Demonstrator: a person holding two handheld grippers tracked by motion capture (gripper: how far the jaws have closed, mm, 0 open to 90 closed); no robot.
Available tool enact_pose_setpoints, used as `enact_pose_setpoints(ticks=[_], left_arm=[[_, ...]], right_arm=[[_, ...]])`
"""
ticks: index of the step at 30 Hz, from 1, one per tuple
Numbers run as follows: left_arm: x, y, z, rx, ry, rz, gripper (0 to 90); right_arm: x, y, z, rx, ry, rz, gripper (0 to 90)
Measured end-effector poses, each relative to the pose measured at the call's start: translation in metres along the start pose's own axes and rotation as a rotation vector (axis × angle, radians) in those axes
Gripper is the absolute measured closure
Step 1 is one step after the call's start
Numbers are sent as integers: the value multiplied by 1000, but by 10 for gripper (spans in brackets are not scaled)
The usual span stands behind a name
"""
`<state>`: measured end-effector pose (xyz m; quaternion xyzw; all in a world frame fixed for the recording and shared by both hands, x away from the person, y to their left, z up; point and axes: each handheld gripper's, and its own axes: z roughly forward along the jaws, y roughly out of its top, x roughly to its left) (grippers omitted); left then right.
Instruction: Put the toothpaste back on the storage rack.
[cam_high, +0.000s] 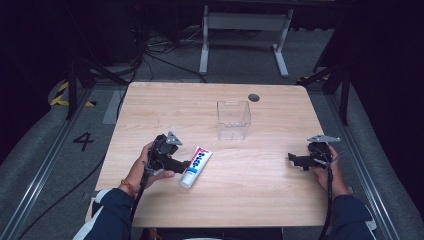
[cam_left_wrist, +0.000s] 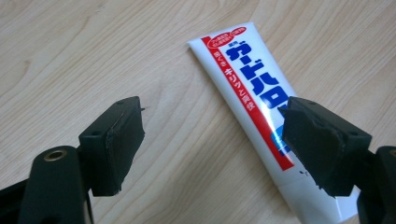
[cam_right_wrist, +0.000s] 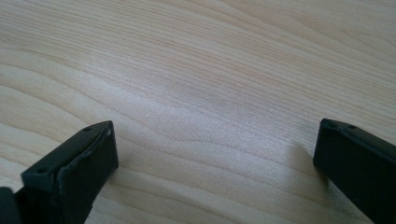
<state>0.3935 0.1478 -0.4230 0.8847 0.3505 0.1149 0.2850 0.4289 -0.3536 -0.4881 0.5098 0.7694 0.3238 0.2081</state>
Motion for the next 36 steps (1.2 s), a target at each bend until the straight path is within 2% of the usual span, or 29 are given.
enact_pose_setpoints(ticks=[3, 7, 10, 15, 17, 20, 25, 30, 33, 36], left_arm=[[-3, 4, 5, 30, -16, 15, 212], [-7, 8, 12, 37, -27, 7, 212], [-8, 12, 17, 49, -43, 16, 212], [-10, 16, 27, 85, -68, -7, 208], [-11, 19, 34, 109, -83, -28, 206], [-12, 21, 39, 125, -91, -34, 206], [-15, 25, 54, 168, -79, -40, 224], [-15, 27, 59, 172, -71, -60, 211], [-17, 29, 61, 177, -56, -60, 210], [-20, 32, 64, 190, -23, -39, 209]], right_arm=[[0, 0, 0, 1, 1, 0, 0], [0, 0, 0, 1, 1, -1, 0], [0, 0, 0, 1, 2, -2, 0], [0, 0, 0, 1, 2, -2, 0], [0, 0, 0, 1, 2, -2, 0], [0, 0, 0, 1, 2, -2, 0], [0, 0, 0, 0, 2, -2, 0], [1, 0, 0, 1, 1, -3, 0], [1, 0, 0, 1, 1, -3, 0], [1, 0, 0, 0, 3, -4, 0]])
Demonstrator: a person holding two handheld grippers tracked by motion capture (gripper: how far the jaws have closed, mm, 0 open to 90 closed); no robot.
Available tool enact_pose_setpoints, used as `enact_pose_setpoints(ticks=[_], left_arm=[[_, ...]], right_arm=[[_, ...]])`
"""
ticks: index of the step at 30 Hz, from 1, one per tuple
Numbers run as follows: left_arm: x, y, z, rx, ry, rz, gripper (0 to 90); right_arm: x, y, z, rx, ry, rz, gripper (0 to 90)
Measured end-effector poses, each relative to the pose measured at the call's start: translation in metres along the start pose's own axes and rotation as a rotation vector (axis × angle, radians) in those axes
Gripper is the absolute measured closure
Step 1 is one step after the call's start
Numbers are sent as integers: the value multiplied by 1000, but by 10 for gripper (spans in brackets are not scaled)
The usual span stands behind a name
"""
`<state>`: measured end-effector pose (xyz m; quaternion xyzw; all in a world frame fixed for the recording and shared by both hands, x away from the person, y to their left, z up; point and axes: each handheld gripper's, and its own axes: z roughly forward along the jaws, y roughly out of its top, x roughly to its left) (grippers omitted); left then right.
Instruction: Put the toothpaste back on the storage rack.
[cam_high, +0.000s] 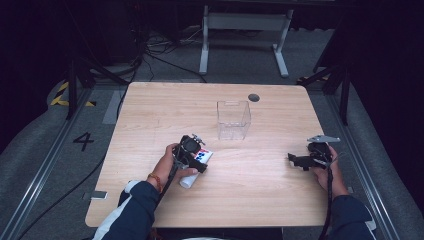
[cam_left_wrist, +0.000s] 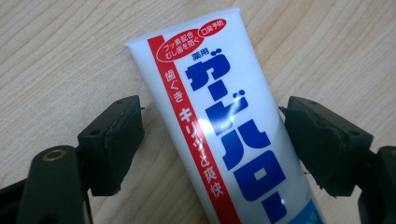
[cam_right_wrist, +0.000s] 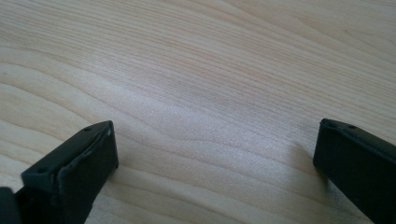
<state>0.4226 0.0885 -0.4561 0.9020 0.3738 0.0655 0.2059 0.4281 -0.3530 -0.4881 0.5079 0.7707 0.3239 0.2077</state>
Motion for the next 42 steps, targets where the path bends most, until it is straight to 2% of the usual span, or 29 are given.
enact_pose_setpoints(ticks=[2, 3, 4, 6, 8, 15, 22, 23, 26, 31, 33, 34, 37, 38, 39, 40, 42], left_arm=[[-2, 1, 1, 11, 15, 1, 203], [-2, 2, 1, 19, 23, 15, 202], [-3, 3, 1, 24, 26, 0, 201], [-3, 5, 1, 24, 28, 3, 211], [-3, 6, 0, 31, 25, 7, 265], [-3, 11, -3, 70, 1, 67, 410], [-4, 15, -3, 100, -8, 98, 461], [-4, 15, -4, 101, -11, 122, 474], [-4, 15, -5, 104, -15, 136, 501], [-3, 13, -12, 65, -12, 162, 560], [-2, 13, -14, 54, -14, 156, 580], [0, 12, -19, 23, -16, 164, 590], [4, 8, -28, -29, -28, 151, 608], [4, 8, -28, -29, -28, 151, 612], [6, 6, -32, -51, -29, 160, 612], [6, 5, -35, -67, -28, 143, 619], [8, 3, -42, -94, -29, 152, 625]], right_arm=[[0, 0, 0, 0, 1, -2, 0], [0, 0, 0, -1, 4, -5, 0], [0, 0, 0, -1, 4, -7, 0], [0, 0, 0, 0, 6, -7, 0], [1, 0, 0, 1, 9, -8, 0], [1, 0, 0, 2, 12, -10, 0], [1, 0, -1, 1, 24, -25, 0], [1, 0, -1, 1, 25, -26, 0], [2, 0, -1, 2, 30, -28, 0], [2, -1, -1, 1, 35, -34, 0], [2, -1, -1, 1, 36, -35, 0], [2, -1, -1, 1, 37, -36, 0], [2, -1, -1, 1, 41, -41, 0], [2, -1, -1, 1, 41, -41, 0], [2, -1, -1, 1, 42, -42, 0], [2, -1, -1, 1, 44, -46, 0], [2, -1, -1, 1, 44, -46, 0]])
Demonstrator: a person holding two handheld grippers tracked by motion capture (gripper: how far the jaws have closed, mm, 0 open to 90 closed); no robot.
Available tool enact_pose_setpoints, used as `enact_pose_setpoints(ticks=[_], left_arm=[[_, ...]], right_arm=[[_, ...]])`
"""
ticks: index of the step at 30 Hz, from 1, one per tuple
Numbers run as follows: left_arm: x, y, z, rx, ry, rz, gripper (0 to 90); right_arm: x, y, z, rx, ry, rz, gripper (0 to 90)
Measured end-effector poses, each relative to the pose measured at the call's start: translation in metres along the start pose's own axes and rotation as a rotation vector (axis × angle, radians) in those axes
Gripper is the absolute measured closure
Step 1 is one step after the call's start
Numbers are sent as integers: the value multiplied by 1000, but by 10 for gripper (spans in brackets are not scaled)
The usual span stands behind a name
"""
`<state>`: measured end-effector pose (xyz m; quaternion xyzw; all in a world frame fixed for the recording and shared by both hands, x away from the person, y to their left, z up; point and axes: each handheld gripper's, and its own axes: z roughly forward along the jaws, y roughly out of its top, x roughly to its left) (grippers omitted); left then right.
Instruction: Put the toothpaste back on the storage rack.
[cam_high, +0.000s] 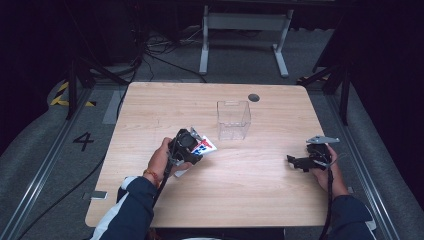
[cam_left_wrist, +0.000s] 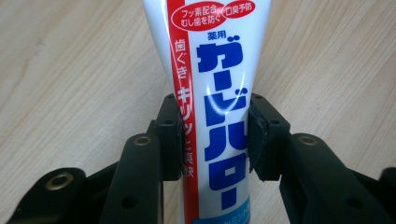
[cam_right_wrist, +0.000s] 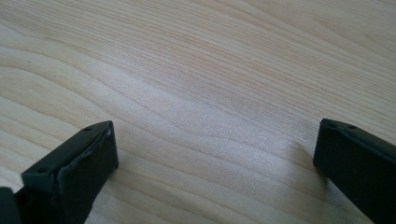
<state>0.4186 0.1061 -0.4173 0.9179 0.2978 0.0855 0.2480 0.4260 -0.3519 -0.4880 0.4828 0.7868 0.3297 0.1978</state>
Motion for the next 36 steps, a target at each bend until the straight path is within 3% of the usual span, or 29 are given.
enact_pose_setpoints(ticks=[3, 12, 18, 20, 22, 25, 36], left_arm=[[2, -3, -9, -46, 1, -10, 637], [8, -10, -18, -123, -15, -26, 666], [9, -15, -26, -200, -17, -32, 681], [8, -15, -33, -253, -7, -31, 684], [8, -15, -35, -257, -10, -25, 685], [7, -15, -42, -300, -1, -24, 688], [8, -12, -49, -372, 6, -51, 692]], right_arm=[[0, 0, 0, 0, 1, 0, 0], [0, 0, 0, 0, 3, 0, 0], [0, 0, 0, 0, 3, 0, 0], [0, 0, 0, 0, 4, 0, 0], [0, 0, 0, 0, 4, 0, 0], [0, 0, 0, 0, 4, -1, 0], [1, 0, 0, 1, 5, 0, 0]])
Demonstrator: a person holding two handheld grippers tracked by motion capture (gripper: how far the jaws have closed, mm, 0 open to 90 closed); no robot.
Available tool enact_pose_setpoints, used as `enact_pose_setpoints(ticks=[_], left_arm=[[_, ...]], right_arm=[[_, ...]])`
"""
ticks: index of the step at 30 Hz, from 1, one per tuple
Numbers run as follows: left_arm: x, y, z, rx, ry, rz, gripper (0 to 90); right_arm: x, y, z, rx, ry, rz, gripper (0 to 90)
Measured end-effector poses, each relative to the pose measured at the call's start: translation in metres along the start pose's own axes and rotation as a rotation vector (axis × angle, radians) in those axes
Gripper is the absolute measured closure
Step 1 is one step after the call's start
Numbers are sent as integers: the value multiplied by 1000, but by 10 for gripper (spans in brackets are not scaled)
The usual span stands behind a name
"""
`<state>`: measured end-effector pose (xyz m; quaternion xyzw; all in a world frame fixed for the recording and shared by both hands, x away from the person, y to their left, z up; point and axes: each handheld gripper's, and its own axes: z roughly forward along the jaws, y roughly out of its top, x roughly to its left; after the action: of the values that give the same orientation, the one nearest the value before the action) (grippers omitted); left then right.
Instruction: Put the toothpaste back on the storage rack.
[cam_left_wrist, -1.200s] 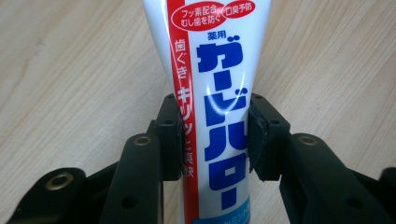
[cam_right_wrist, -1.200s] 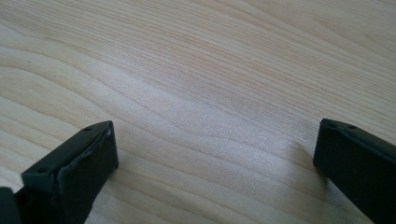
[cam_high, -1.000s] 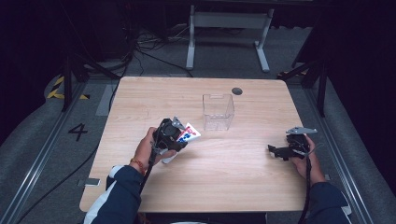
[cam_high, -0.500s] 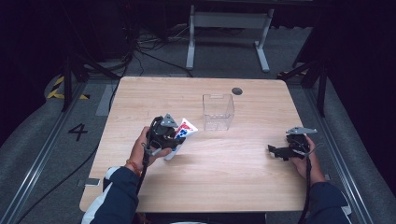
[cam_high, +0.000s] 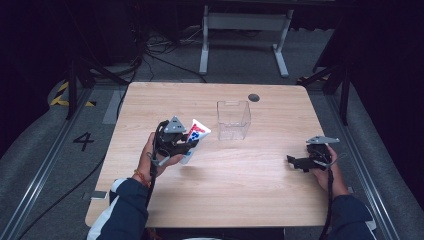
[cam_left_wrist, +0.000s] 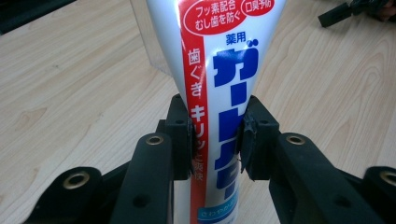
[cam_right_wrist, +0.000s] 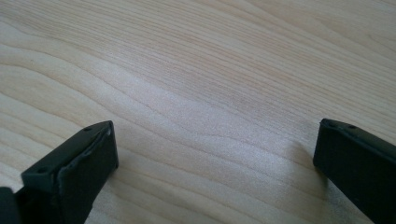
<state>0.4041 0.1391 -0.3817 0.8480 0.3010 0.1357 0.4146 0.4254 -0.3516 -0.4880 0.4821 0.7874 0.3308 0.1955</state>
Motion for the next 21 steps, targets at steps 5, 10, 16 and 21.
enact_pose_setpoints(ticks=[5, 10, 16, 21], left_arm=[[0, 6, -1, -30, 7, 3, 692], [0, 17, -1, -59, 2, 7, 692], [0, 33, 2, -75, -4, 17, 693], [0, 49, 5, -99, -7, 21, 693]], right_arm=[[0, 0, 0, -1, -1, -1, 0], [0, 0, 0, 1, 0, -2, 0], [0, 0, 0, 1, 0, -3, 0], [0, 0, 0, 1, 1, -2, 0]])
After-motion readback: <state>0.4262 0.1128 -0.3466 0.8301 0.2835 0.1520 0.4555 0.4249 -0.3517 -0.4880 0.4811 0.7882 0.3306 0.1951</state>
